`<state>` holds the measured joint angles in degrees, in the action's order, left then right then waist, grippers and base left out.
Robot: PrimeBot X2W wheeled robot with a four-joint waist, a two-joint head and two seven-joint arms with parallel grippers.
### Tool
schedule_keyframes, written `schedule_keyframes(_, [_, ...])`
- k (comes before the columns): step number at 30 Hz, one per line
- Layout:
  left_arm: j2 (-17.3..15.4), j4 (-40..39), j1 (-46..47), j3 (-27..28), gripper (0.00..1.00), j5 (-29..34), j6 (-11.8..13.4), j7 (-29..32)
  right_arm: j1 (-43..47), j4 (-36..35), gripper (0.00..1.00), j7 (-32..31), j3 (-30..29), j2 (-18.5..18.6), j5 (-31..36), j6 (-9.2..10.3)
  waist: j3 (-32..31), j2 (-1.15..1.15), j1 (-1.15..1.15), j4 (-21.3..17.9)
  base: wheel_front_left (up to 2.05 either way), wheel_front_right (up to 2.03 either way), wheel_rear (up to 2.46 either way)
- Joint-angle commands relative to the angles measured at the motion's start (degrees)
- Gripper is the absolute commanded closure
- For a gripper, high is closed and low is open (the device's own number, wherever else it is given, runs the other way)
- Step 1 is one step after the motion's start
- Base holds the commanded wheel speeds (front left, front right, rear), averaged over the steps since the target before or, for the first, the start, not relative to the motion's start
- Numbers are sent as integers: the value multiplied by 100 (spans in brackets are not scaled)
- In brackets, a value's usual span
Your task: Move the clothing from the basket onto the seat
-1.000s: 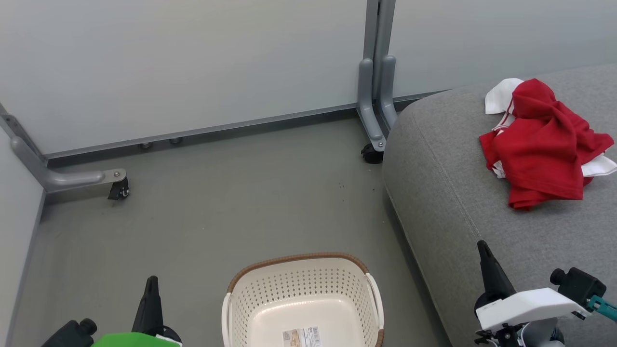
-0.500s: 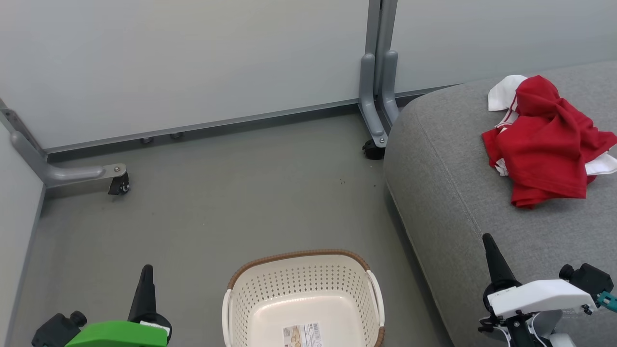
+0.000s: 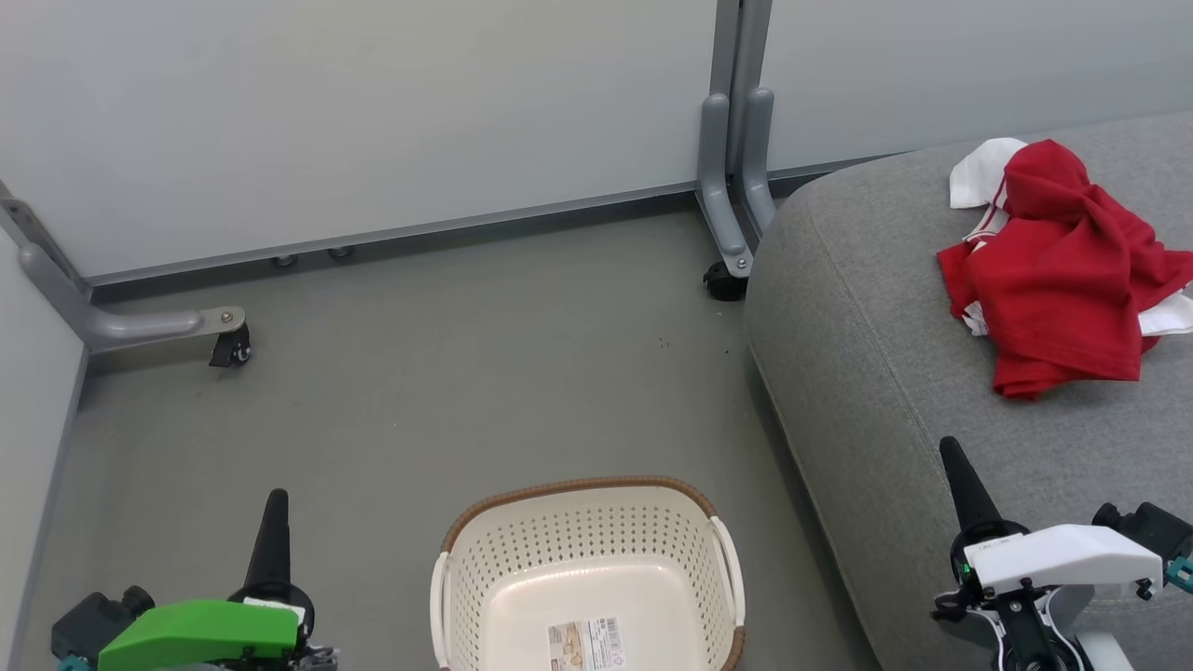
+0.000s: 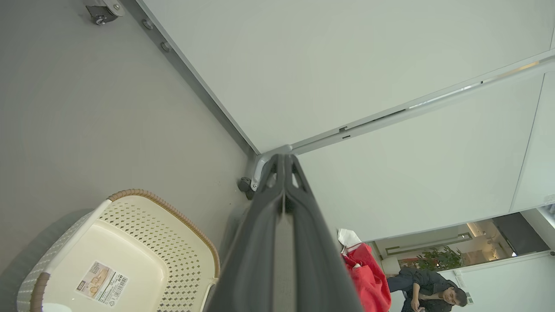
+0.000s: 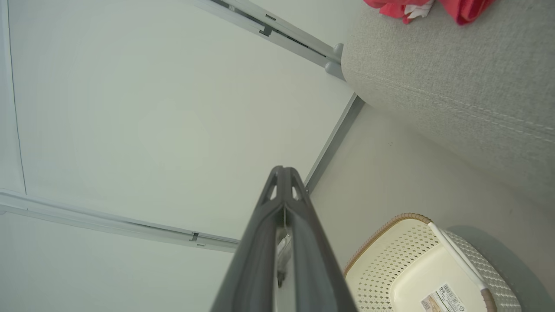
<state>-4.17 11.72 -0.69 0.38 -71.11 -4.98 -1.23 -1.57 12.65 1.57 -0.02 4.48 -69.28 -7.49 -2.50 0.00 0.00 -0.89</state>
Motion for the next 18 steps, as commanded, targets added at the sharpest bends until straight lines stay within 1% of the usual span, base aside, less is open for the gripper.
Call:
schedule_keyframes(1, [-26,-2,181,66,100,-196,-39,48,-133,-14,100,-48,-49,26,-217,-2,13,0,0,5,0,0,0])
schedule_keyframes(18, [-15,88,413,231,100,-1060,-133,298,-283,44,100,-302,-219,13,-1158,-2,106,0,0,35,0,0,0])
